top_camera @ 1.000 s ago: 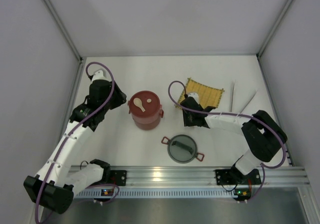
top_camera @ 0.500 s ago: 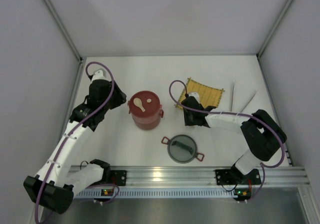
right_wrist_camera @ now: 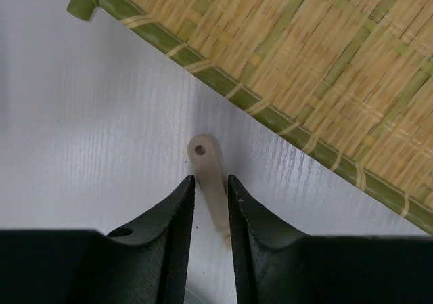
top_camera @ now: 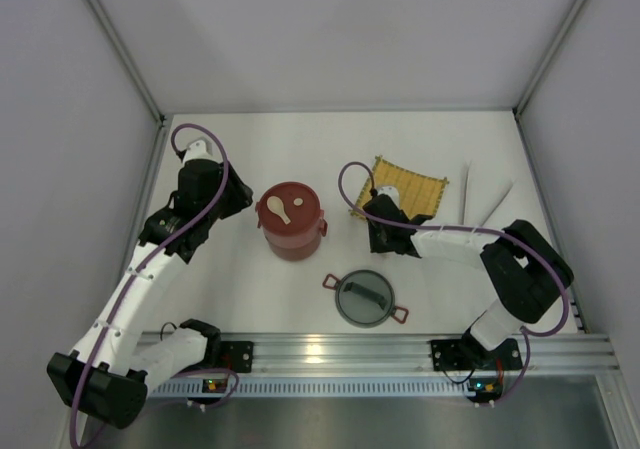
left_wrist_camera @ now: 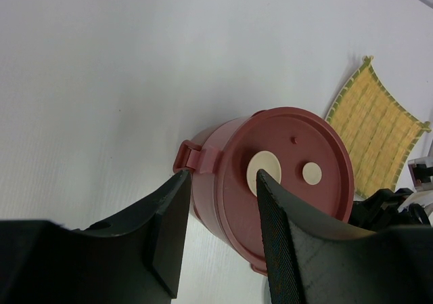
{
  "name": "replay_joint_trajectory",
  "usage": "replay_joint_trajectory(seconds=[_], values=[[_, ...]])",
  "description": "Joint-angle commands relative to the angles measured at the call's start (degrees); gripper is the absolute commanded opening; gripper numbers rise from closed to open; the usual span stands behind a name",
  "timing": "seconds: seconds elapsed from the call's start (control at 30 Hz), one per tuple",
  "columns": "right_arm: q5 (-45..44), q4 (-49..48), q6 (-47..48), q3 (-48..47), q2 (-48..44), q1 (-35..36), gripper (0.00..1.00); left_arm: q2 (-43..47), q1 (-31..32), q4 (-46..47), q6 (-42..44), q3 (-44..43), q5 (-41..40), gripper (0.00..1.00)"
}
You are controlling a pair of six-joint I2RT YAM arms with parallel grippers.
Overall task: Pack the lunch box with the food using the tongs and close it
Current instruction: Pick up the utensils from the center of the board.
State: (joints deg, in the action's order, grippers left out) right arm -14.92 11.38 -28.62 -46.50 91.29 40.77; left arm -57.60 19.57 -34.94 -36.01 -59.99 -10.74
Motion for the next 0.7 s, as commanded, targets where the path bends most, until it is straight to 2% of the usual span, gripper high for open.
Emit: replay_joint_trajectory(seconds=[0.0, 0.13, 0.33, 0.67], values=[[0.86, -1.62, -0.91, 1.24, 0.65, 0.88, 0.25, 0.65, 0.20, 0.22, 0.06, -2.24, 0.02, 0.49], [0.15, -0.57, -1.35, 0.36, 0.56, 2.11, 0.22, 0.74, 0.20, 0.22, 0.15, -2.24, 0.02, 0.49], [-0.72, 1.27, -1.35, -0.69, -1.02, 2.29, 0.10, 0.74, 0.11, 0.05, 0.24, -2.15, -0.07, 0.49], [-2.31, 5.41, -0.47, -4.12, -4.18, 2.38, 0.07, 0.83, 0.20, 0.13, 0.06, -2.15, 0.02, 0.49]])
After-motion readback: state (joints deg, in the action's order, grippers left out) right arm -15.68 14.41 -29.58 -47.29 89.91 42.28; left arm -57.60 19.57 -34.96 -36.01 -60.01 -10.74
